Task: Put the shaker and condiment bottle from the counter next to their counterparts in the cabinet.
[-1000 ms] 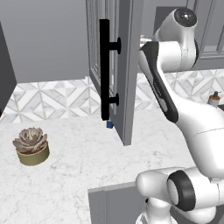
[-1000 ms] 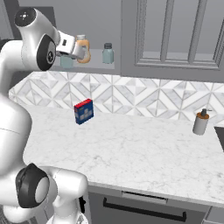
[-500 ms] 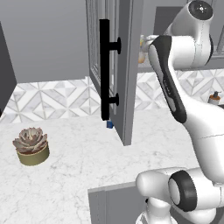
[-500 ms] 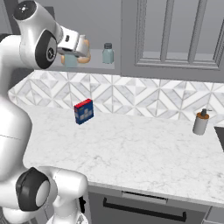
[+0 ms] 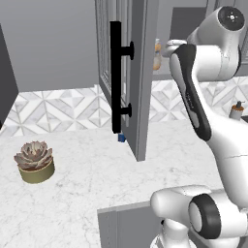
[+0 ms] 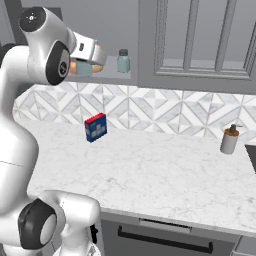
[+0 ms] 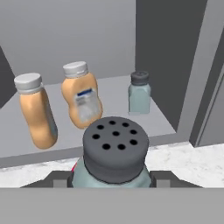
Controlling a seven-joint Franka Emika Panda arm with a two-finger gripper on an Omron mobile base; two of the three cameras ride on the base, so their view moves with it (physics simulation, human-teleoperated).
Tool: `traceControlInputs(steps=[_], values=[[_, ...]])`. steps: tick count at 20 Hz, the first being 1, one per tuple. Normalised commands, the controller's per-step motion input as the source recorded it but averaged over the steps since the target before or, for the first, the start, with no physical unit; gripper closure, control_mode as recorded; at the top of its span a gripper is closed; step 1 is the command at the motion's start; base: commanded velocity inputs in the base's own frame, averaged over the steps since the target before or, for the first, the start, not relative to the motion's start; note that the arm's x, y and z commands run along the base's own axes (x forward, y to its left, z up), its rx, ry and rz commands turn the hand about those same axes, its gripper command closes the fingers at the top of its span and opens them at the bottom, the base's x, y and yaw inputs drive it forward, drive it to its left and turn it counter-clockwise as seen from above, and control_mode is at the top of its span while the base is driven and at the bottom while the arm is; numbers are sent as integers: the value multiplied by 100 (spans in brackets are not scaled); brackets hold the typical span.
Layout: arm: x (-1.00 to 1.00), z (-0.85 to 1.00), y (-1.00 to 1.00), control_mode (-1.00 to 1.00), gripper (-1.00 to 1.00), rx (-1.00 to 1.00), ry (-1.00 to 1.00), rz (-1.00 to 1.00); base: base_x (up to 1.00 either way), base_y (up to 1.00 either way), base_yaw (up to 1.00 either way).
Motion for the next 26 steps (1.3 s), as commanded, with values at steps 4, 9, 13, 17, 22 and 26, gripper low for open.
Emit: traceControlInputs(steps=[4,9,13,17,22,26], values=[[1,0,-16,-100,100,0,-3,0,0,0,0],[13,0,-24,-100,100,0,0,0,0,0,0],[30,1,-1,-100,100,0,1,0,0,0,0],[31,0,0,-100,100,0,1,0,0,0,0],[29,0,0,-100,100,0,0,0,0,0,0],[29,0,0,-100,100,0,0,0,0,0,0]])
